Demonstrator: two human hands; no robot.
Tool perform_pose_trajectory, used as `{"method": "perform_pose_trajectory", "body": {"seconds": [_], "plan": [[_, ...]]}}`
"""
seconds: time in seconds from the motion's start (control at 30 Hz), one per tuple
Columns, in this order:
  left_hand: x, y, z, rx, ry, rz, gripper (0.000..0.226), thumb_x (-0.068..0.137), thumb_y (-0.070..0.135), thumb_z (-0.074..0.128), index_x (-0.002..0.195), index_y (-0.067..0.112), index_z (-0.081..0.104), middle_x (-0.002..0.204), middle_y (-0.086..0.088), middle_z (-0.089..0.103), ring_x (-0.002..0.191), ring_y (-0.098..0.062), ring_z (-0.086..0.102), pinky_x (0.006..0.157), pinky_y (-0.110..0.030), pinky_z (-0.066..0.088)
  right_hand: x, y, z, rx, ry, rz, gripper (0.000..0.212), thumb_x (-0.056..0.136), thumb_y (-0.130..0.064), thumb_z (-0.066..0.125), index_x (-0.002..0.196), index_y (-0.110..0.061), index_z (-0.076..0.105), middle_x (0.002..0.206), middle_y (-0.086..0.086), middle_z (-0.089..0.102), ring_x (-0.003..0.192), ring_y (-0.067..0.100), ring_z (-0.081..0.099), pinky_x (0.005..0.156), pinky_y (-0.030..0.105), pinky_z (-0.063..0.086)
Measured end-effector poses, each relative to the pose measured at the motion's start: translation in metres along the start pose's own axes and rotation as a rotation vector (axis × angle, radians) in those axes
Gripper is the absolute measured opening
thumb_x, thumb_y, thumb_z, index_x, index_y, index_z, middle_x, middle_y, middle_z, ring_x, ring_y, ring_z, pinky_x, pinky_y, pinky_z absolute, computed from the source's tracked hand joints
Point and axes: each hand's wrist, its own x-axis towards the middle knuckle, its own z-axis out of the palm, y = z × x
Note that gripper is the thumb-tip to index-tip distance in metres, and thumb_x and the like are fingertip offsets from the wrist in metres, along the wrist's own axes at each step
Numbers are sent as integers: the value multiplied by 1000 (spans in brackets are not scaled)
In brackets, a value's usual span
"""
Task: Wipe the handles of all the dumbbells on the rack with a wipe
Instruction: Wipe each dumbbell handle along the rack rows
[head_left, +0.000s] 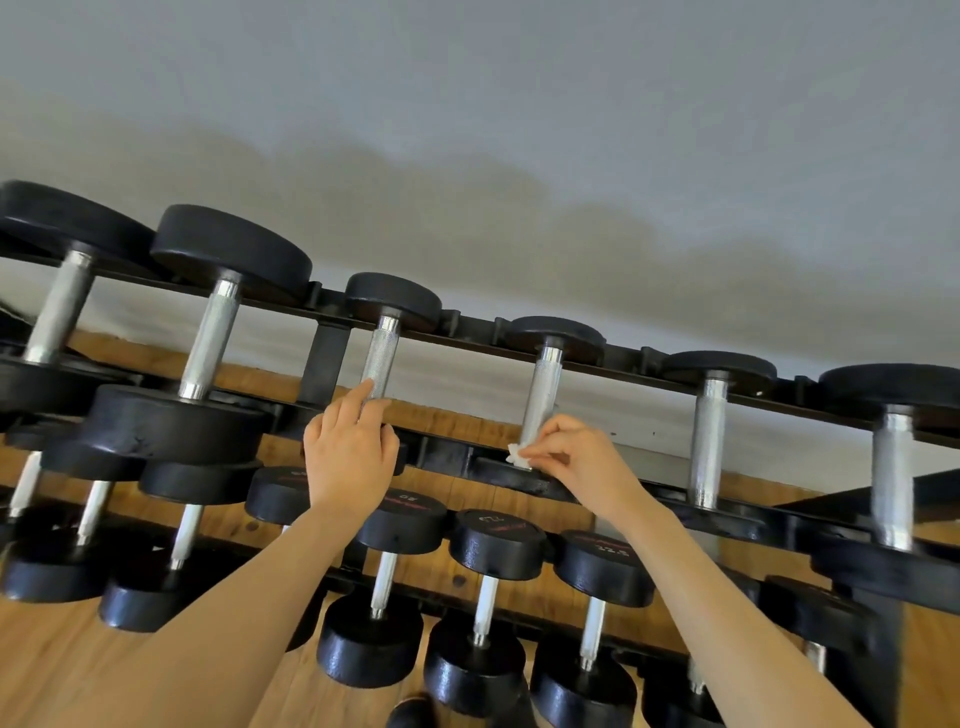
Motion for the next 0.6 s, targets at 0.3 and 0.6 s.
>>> {"method": "perform_pose_trajectory", "body": {"seconds": [0.3, 0.6], "plan": [[-21, 48, -9, -138, -67, 25, 27, 93, 18, 60, 119, 14, 65, 143, -9, 51, 130, -29, 47, 108, -49, 32, -26, -11, 3, -55, 367, 12, 20, 87, -10, 66, 106, -13, 73, 96, -8, 54, 89, 7, 55, 83, 16, 46], [-21, 141, -17, -244, -98, 41, 33, 99, 20, 51, 131, 14, 58, 151, -8, 42, 136, -27, 41, 111, -46, 28, -70, 11, -41, -18, 436, 80, 20, 88, -12, 65, 106, -14, 73, 96, -10, 53, 86, -1, 54, 82, 8, 43]]}}
